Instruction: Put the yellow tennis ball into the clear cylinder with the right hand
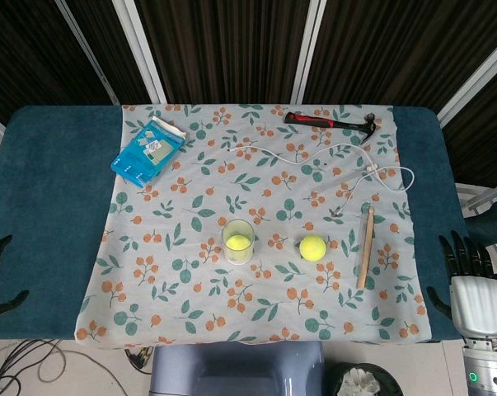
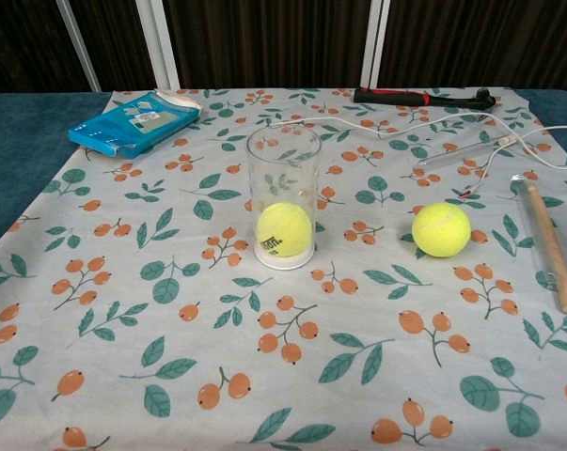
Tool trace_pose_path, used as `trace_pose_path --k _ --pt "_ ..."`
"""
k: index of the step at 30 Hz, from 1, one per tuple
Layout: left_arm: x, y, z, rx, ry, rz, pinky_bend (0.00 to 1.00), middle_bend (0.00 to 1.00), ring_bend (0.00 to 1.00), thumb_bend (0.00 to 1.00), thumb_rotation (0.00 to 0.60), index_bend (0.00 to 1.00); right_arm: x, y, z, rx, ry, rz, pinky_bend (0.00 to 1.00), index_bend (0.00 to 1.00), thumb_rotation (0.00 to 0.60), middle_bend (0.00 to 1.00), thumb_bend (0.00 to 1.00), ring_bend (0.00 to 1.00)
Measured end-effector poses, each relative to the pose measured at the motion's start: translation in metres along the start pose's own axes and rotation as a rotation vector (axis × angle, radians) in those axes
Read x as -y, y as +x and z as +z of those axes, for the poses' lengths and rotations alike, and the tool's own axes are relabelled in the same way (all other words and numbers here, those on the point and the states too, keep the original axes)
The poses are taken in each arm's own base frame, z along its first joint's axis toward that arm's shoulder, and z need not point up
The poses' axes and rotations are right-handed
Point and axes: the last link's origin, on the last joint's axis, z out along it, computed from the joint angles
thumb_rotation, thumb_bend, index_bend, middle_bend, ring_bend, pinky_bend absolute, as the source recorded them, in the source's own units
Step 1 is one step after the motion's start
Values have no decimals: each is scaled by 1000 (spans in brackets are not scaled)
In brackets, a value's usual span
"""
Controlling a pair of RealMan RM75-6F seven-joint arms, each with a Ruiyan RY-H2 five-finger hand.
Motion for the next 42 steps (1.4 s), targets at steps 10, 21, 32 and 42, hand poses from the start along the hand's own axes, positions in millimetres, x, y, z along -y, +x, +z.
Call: trace_pose_path --k 10,21,32,42 --pt "-1 3 -4 -16 -4 2 0 0 0 21 600 137 -1 1 -1 3 0 7 87 0 600 0 308 1" --pt "0 7 -8 -35 2 -8 0 0 0 20 600 132 -4 12 -6 19 6 82 87 0 600 0 294 0" --pt "2 8 -10 -46 19 0 0 0 0 21 600 132 15 18 6 172 106 180 61 0 600 0 230 0" --pt "-1 5 -8 -38 19 5 0 0 0 21 600 132 65 29 42 350 268 261 61 0 600 0 231 0"
